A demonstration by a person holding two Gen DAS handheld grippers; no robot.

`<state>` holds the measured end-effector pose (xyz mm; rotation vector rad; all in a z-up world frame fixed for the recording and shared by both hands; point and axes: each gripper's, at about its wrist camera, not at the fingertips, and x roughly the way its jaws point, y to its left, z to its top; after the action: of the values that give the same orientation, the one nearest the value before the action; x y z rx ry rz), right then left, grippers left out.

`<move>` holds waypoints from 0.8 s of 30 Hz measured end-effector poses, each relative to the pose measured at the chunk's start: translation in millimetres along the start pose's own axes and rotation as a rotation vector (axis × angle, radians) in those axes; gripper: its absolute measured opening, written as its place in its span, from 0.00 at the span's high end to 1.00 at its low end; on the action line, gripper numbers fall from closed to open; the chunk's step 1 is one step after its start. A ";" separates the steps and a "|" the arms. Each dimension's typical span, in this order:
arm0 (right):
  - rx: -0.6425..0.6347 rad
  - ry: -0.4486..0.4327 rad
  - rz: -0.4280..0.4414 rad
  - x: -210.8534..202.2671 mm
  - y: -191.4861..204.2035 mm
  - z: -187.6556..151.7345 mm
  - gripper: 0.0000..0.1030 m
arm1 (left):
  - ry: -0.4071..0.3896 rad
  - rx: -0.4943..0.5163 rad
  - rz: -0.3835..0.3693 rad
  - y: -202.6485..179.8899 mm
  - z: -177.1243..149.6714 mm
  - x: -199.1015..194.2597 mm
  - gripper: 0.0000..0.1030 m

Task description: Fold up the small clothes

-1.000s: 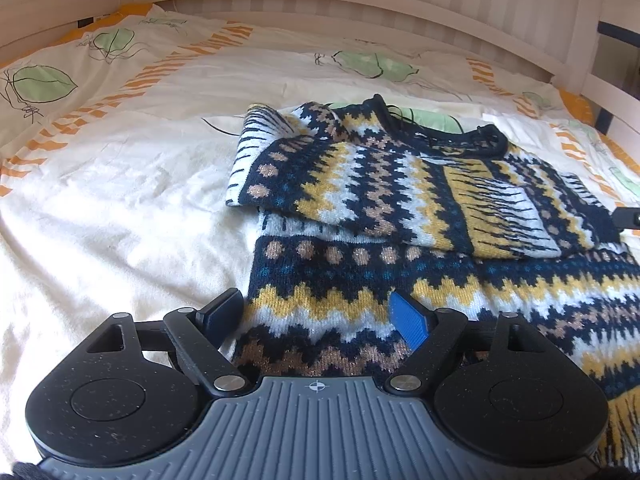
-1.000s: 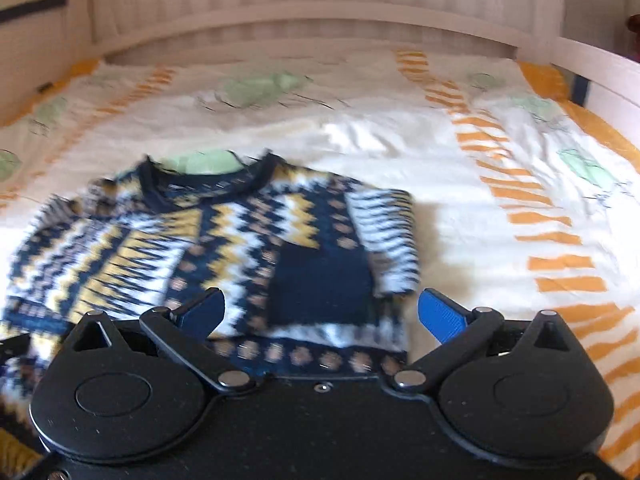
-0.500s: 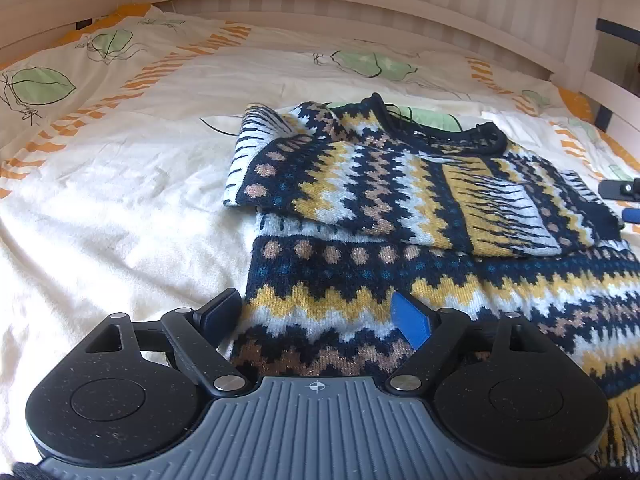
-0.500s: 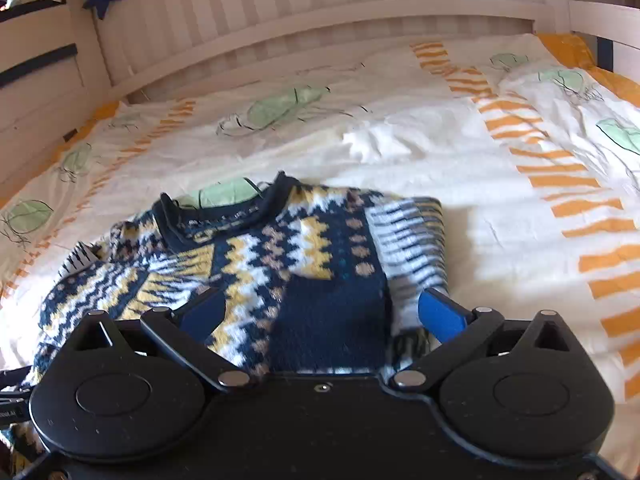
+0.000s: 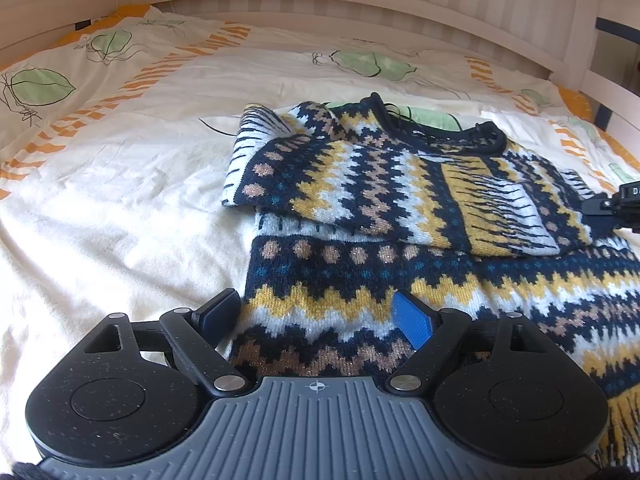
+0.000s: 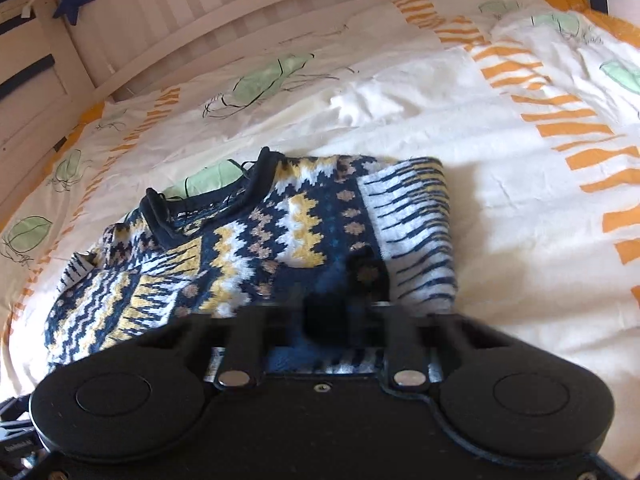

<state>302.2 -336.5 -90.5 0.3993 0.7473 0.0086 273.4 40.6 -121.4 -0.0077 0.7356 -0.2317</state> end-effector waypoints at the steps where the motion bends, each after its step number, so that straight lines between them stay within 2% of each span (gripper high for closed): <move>1: -0.012 0.001 0.010 -2.0 4.9 2.1 0.77 | 0.000 0.000 0.001 -0.1 0.0 0.0 0.19; 4: -0.099 -0.016 0.038 -14.7 30.2 13.5 0.78 | -0.001 0.000 0.001 -0.3 -0.1 0.0 0.19; 6: -0.135 -0.070 0.072 -30.6 42.4 24.0 0.79 | -0.001 0.000 0.001 -0.3 -0.1 0.0 0.19; 10: -0.108 -0.186 0.018 -54.8 33.7 45.2 0.81 | 0.000 -0.001 -0.003 0.2 0.1 0.0 0.19; 15: -0.075 -0.120 -0.149 -33.8 0.1 42.9 0.82 | 0.000 0.003 -0.002 -0.4 0.0 0.2 0.19; 17: -0.036 -0.092 -0.153 -26.0 -12.0 35.1 0.81 | -0.001 0.001 -0.004 0.0 -0.2 0.2 0.19; 18: -0.002 -0.093 -0.126 -25.0 -18.1 31.9 0.73 | -0.002 0.001 -0.004 0.0 -0.3 0.3 0.19; 21: 0.034 -0.098 -0.039 -24.3 -24.1 19.2 0.71 | -0.001 0.004 -0.002 -0.2 -0.4 0.4 0.19; 23: -0.006 -0.079 -0.012 -21.2 -19.5 13.8 0.55 | -0.001 0.008 0.000 -0.7 -0.4 0.6 0.18; 24: -0.020 -0.070 0.002 -20.6 -17.2 10.3 0.44 | -0.001 0.008 0.000 -0.7 -0.3 0.6 0.18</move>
<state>291.6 -359.1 -76.2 0.3799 0.6773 0.0038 273.5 39.7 -122.1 0.0000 0.7336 -0.2349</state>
